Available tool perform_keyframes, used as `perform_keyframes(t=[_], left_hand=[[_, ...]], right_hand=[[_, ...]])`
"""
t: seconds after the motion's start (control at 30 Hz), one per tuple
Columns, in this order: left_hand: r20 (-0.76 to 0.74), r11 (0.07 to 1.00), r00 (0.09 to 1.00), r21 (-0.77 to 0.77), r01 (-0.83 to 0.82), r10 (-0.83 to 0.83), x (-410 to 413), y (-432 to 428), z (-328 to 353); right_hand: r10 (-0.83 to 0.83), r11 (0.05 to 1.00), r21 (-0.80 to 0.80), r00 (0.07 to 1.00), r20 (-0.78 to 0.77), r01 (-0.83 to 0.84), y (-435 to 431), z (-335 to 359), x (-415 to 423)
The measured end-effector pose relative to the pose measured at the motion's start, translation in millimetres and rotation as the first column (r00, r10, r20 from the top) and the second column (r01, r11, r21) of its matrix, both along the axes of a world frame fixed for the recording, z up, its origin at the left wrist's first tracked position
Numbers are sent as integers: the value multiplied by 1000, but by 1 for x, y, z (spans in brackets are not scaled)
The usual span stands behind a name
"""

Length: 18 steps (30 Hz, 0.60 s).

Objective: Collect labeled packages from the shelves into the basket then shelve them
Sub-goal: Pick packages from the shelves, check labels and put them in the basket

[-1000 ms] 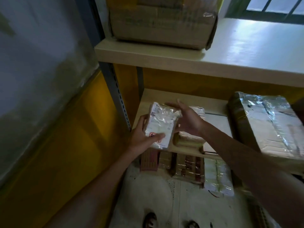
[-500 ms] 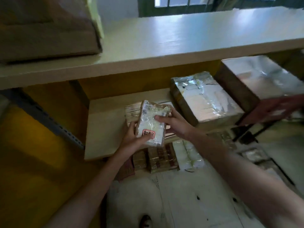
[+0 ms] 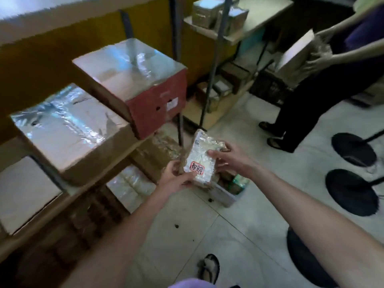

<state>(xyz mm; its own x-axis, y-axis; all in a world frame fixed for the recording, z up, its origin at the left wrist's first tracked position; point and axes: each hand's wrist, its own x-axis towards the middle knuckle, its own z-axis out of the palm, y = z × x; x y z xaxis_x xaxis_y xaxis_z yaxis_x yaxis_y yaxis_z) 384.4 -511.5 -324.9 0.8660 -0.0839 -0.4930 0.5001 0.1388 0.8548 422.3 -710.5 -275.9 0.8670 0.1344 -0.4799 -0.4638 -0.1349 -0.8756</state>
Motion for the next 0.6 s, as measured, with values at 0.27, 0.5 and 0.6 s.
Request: perform_keyframes(t=[0.27,0.5,0.6], left_hand=[[-146,997,988,74,-38,49,52,-136,-65],[-185,928,967,299,223,-173,106,-180,-150],[-170,834,935,423,355,-312,131,-192,-192]], right_hand=[[-331,936,-156,941,-75,317,-141,-71,-1],[-321,927,-275,917,-238,253,-170,-185,-1],[-263,941,-281,930,-256,189,-175,-228,9]])
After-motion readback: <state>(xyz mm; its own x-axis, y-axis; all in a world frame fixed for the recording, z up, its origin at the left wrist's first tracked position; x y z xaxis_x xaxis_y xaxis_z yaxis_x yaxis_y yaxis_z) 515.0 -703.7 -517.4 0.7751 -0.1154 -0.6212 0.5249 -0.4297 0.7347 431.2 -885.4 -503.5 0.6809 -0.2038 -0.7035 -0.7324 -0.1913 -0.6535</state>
